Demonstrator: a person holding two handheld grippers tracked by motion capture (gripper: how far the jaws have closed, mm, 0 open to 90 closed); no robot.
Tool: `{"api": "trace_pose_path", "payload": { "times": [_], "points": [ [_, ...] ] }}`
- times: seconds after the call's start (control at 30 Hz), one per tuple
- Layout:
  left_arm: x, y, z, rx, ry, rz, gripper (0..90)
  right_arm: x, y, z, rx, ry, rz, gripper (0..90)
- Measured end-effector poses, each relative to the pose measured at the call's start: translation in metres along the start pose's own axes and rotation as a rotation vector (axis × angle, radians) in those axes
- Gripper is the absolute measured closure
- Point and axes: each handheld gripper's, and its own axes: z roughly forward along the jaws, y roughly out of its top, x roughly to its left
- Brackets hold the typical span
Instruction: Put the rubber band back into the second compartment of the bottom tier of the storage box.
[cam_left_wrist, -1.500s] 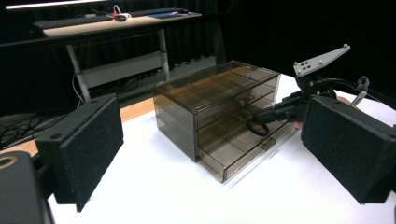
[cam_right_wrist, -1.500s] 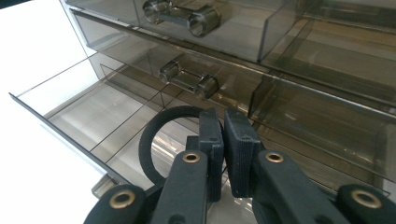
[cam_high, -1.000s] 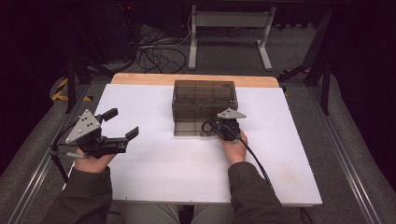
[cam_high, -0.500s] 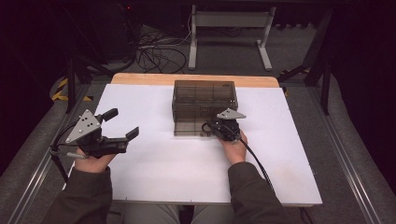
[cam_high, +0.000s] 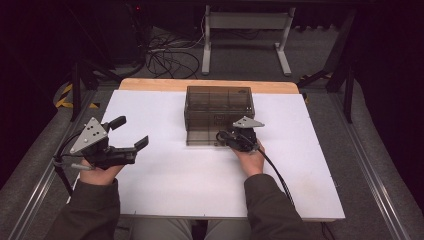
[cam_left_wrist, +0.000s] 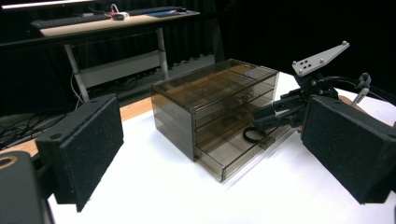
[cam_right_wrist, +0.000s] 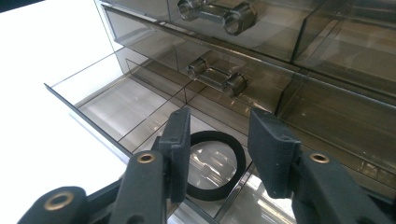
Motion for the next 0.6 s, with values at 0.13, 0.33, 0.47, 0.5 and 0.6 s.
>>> {"api": "trace_pose_path", "payload": {
  "times": [0.13, 0.33, 0.47, 0.5, 0.6],
  "points": [
    [0.0005, 0.0002, -0.0012, -0.003, 0.001, -0.003, 6.6, -0.0002, 0.0004, -0.0015, -0.008, 0.009, 0.009, 54.7],
    [0.0002, 0.0009, -0.0019, -0.006, 0.001, -0.002, 6.6, 0.0005, 0.0014, -0.0044, -0.012, 0.018, 0.017, 47.4],
    [0.0001, 0.0012, -0.0025, -0.007, 0.002, -0.002, 6.6, 0.0001, 0.0022, -0.0072, -0.021, 0.018, 0.024, 44.5],
    [0.0001, 0.0013, -0.0027, -0.009, 0.003, -0.001, 6.6, 0.0000, 0.0021, -0.0079, -0.023, 0.018, 0.021, 44.0],
    [-0.0001, 0.0014, -0.0030, -0.010, 0.003, -0.002, 6.6, 0.0002, 0.0020, -0.0092, -0.029, 0.021, 0.032, 42.2]
  ]
}}
